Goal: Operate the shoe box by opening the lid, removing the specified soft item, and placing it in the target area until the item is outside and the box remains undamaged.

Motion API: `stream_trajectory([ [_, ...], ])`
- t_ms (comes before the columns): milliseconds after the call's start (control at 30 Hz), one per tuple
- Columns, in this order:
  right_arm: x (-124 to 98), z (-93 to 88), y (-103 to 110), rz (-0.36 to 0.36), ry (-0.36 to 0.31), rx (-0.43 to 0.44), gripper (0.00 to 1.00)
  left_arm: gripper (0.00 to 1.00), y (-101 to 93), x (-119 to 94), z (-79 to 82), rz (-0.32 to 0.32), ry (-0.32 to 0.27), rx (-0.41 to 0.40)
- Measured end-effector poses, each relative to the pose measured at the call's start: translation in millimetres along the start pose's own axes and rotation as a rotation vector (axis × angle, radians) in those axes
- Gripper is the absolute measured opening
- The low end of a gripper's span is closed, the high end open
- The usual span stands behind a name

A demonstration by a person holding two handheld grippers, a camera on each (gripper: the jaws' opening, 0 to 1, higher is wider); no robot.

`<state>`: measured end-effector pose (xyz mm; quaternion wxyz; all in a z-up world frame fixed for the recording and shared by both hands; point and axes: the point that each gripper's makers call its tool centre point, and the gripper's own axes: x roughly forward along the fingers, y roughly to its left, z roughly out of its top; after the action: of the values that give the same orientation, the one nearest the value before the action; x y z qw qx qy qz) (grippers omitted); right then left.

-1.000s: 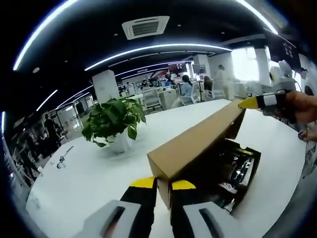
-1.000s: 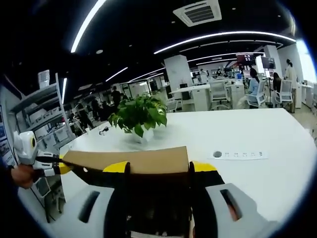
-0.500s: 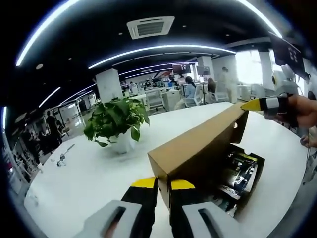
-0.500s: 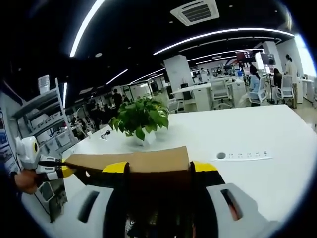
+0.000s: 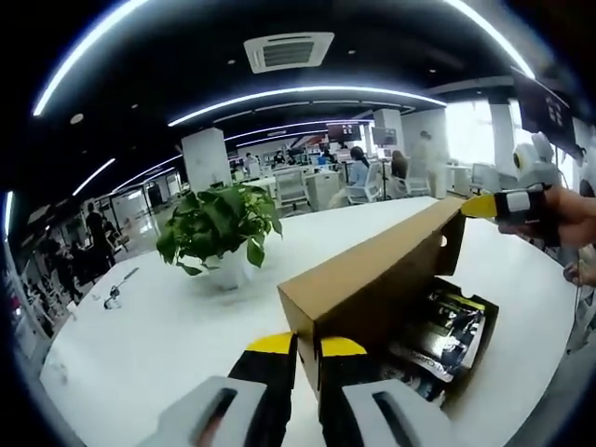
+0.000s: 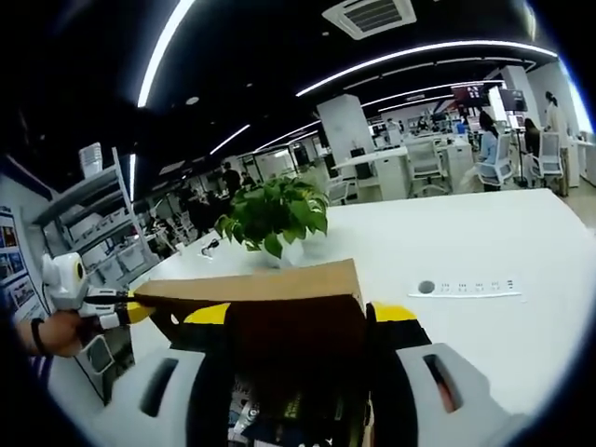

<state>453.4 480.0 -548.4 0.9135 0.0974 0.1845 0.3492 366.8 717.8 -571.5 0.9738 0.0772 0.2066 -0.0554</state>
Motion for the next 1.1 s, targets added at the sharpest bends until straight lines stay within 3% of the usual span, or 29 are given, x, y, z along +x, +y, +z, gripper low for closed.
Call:
stream_trajectory([
  [267,-2.2,-12.9,-14.1,-0.027,0.043,-0.040,0.49,0.07,5.0,6.3,4.0,0.005,-0.003,-0.022],
  [767,21.2,-30.7,-52.2,-0.145,0.109,-0.060,0.11,0.07,6.1,7.8,7.9,0.012,-0.027,-0.060],
  [967,30.8,-34.1,-63.3,-0.176,0.118,-0.030,0.02,0.07,7.3,9.2,7.9,0.013,-0.034,-0.063],
  [1100,34.5,-35.2,-64.6,-0.171,0.120,-0.018,0.02,0.06,9.3,12.4,7.8,0.014,-0.035,-0.067],
])
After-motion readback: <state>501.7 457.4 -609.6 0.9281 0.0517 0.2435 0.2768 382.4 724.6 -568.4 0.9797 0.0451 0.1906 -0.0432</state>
